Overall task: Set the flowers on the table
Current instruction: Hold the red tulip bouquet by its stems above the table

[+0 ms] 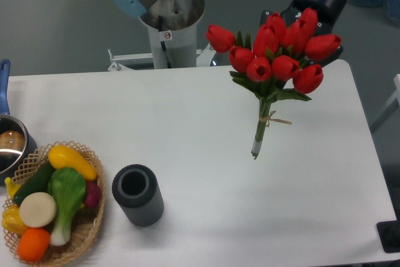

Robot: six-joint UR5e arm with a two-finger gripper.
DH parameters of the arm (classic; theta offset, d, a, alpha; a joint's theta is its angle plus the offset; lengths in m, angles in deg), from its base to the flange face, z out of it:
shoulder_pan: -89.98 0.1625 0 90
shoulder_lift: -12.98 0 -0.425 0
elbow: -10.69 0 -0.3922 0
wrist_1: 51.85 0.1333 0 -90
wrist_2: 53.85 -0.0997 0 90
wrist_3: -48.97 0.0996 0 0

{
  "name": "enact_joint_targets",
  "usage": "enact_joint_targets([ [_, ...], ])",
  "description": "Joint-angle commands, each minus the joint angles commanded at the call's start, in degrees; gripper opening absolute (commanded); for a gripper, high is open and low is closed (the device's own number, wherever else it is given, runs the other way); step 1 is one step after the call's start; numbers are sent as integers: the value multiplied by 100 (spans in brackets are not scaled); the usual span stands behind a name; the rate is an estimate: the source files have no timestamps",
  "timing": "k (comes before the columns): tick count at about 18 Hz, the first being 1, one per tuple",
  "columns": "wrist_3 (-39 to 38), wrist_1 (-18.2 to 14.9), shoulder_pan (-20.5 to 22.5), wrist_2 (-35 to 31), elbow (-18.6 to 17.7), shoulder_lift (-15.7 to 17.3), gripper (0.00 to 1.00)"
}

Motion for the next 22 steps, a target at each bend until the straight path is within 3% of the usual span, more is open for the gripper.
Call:
enact_joint_targets([
  [15,-35,-26,18,-53,-26,132,34],
  [22,-44,-26,-17,-571,-61,202,34],
])
